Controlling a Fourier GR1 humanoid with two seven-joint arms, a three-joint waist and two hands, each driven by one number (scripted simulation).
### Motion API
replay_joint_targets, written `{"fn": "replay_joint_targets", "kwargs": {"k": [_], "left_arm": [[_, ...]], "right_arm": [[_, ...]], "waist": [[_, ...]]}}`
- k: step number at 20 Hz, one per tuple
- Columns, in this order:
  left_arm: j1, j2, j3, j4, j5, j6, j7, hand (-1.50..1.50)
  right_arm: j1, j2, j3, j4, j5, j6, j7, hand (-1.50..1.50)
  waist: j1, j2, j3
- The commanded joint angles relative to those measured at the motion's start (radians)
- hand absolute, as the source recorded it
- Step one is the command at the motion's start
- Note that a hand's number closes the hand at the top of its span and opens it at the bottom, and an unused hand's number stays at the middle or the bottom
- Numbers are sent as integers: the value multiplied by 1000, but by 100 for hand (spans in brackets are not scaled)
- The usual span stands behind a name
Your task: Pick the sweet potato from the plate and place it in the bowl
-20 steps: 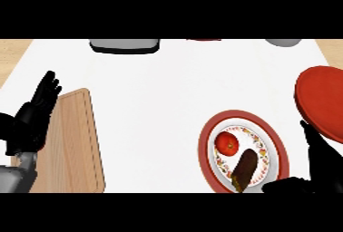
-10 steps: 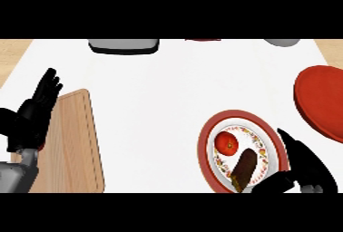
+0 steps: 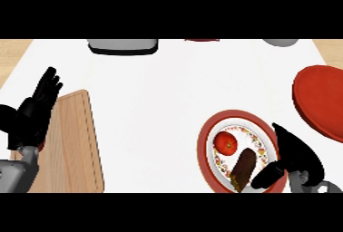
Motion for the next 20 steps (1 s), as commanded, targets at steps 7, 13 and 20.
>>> {"fn": "replay_joint_targets", "kwargs": {"k": [7, 13, 20], "left_arm": [[39, 12, 44, -11, 20, -44, -10, 0], [60, 7, 39, -62, -7, -13, 18, 0], [17, -19, 50, 8, -17, -38, -10, 0]], "right_arm": [[-30, 135, 42, 65, 64, 90, 253, -150], [-9, 217, 66, 111, 162, 82, 253, -150], [-6, 236, 13, 189, 219, 58, 164, -150]], "waist": [[-9, -4, 2], [-6, -6, 2], [-15, -1, 3]]}}
